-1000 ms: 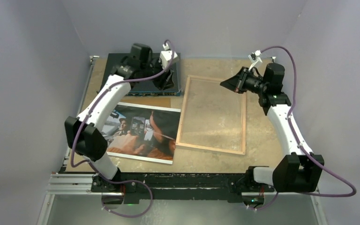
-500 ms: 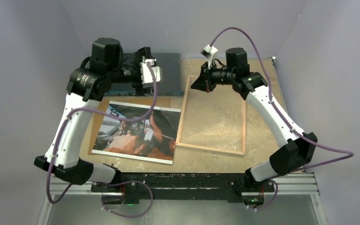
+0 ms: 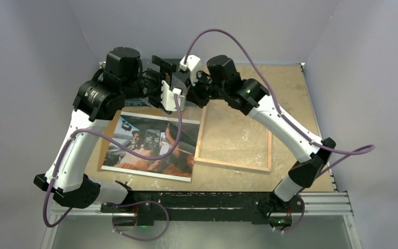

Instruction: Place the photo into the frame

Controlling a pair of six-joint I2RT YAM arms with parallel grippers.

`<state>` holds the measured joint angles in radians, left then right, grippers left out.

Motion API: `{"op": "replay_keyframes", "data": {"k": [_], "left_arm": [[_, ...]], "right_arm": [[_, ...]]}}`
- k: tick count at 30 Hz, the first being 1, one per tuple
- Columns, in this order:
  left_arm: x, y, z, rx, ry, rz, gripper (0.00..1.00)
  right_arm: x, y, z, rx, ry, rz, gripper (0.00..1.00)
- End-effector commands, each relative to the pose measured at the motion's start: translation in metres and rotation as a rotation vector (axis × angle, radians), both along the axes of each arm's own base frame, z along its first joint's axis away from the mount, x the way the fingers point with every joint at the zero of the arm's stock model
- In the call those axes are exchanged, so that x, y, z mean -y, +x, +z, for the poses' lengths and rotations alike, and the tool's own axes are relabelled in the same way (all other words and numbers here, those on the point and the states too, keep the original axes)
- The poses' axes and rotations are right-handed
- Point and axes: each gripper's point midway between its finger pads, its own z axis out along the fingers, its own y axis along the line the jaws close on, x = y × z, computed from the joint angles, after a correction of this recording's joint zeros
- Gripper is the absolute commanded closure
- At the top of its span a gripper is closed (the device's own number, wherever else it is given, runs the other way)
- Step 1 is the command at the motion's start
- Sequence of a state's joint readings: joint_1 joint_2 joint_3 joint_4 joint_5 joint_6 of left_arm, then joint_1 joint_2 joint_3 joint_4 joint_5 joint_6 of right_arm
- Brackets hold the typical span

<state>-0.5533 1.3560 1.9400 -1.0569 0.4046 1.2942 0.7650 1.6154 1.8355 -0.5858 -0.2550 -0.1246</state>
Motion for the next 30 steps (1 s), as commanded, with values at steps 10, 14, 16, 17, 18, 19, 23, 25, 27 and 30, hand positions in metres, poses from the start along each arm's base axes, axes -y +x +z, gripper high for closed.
{"op": "replay_keyframes", "data": {"k": [10, 14, 16, 17, 18, 19, 23, 25, 27, 30], "left_arm": [[-0.045, -0.012, -0.018, 0.02, 0.253, 0.085, 0.24], [-0.049, -0.011, -0.01, 0.044, 0.227, 0.118, 0.27], [-0.048, -0.015, 0.002, 0.07, 0.19, 0.112, 0.27], [-0.048, -0.019, 0.009, 0.082, 0.168, 0.104, 0.27], [-0.047, -0.023, 0.018, 0.093, 0.133, 0.102, 0.26], [-0.047, -0.026, 0.028, 0.1, 0.089, 0.114, 0.25], [-0.057, -0.041, 0.036, 0.061, 0.047, 0.147, 0.22], [-0.063, -0.046, 0.03, 0.012, 0.045, 0.179, 0.22], [-0.067, -0.051, 0.026, -0.021, 0.039, 0.197, 0.22], [-0.07, -0.058, 0.014, -0.068, 0.069, 0.189, 0.2]], "right_arm": [[0.001, -0.01, 0.038, 0.237, 0.008, -0.058, 1.0], [-0.005, -0.022, 0.026, 0.233, -0.017, -0.003, 1.0], [-0.005, -0.024, 0.018, 0.218, -0.037, 0.005, 1.0], [-0.005, -0.026, 0.014, 0.211, -0.046, 0.01, 1.0], [-0.006, -0.029, 0.012, 0.205, -0.047, 0.027, 1.0], [-0.006, -0.031, 0.011, 0.205, -0.048, 0.042, 1.0], [0.0, -0.029, 0.008, 0.25, -0.07, 0.042, 1.0], [0.007, -0.028, 0.005, 0.283, -0.092, 0.04, 1.0], [0.013, -0.029, 0.004, 0.323, -0.109, 0.047, 1.0], [0.019, -0.034, 0.016, 0.396, -0.097, 0.06, 1.0]]}}
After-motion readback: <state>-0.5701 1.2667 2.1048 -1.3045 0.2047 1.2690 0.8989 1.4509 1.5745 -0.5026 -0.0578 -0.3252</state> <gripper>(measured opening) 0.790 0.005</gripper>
